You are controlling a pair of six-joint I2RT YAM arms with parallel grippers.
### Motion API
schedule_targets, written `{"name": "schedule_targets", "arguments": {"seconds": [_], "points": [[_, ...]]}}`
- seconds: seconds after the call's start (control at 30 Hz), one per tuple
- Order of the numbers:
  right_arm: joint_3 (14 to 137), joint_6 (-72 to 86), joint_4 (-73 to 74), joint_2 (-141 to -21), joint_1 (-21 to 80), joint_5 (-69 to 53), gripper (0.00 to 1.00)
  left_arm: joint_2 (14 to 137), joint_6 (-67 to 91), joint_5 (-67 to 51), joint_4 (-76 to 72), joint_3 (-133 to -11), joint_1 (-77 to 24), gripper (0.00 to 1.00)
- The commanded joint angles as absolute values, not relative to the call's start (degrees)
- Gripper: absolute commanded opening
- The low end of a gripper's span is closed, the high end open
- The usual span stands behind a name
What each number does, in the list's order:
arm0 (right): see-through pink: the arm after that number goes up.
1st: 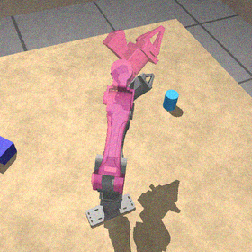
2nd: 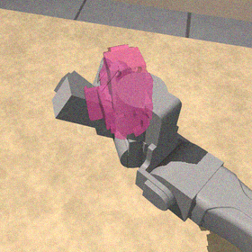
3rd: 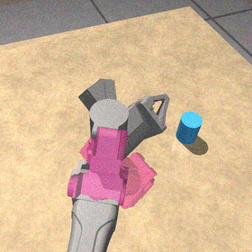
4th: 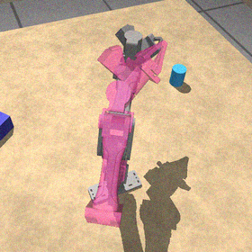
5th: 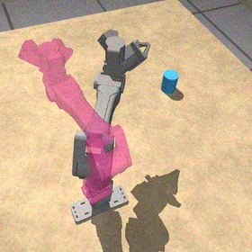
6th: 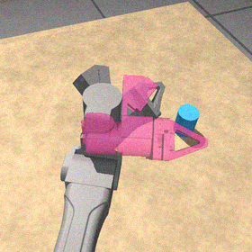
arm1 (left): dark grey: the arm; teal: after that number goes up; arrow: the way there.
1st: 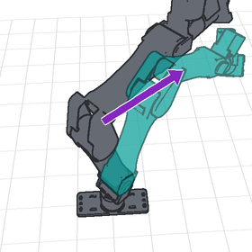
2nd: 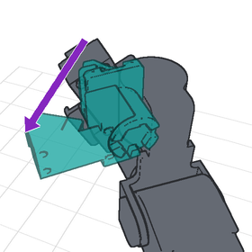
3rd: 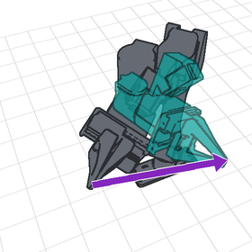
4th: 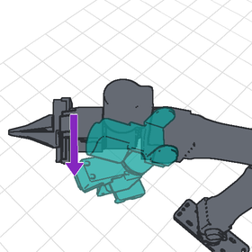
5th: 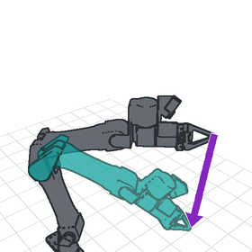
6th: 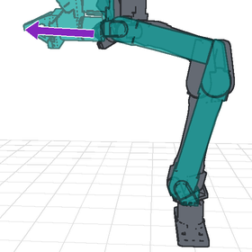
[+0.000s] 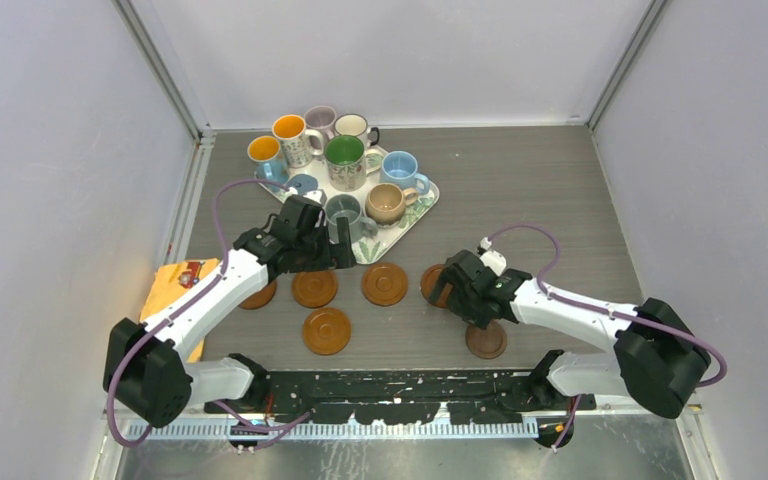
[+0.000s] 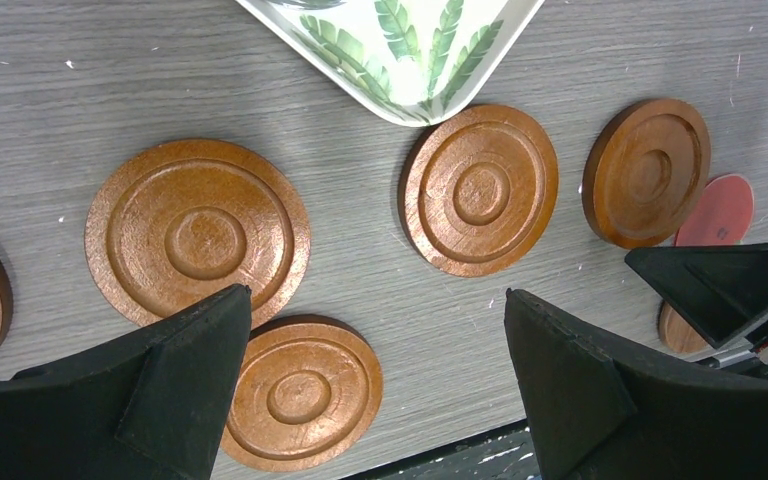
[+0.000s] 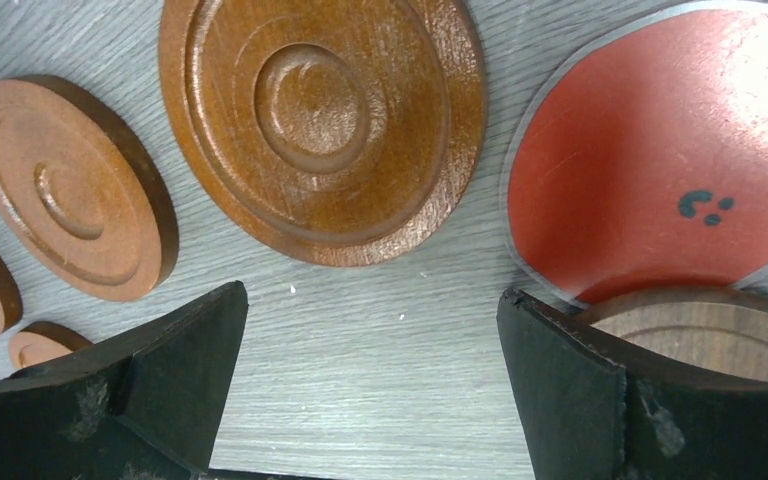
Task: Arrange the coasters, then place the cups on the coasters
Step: Move the coaster to the center of the board.
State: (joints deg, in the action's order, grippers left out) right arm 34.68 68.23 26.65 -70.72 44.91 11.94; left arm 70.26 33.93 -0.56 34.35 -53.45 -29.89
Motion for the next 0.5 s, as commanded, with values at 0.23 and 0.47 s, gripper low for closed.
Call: {"name": "schedule_targets", "arguments": {"seconds": [0.23,0.47], "points": [[34.03,68.3,26.49,-72.09,44.39,19.13,1.0,67.55,33.45,0.9,34.63,-53.85,-30.06,1.0],[33.35,64.16,30.23,-69.47,36.52,19.66,1.0,67.47,33.63,1.2,34.52,-54.12,-30.01,1.0]]}}
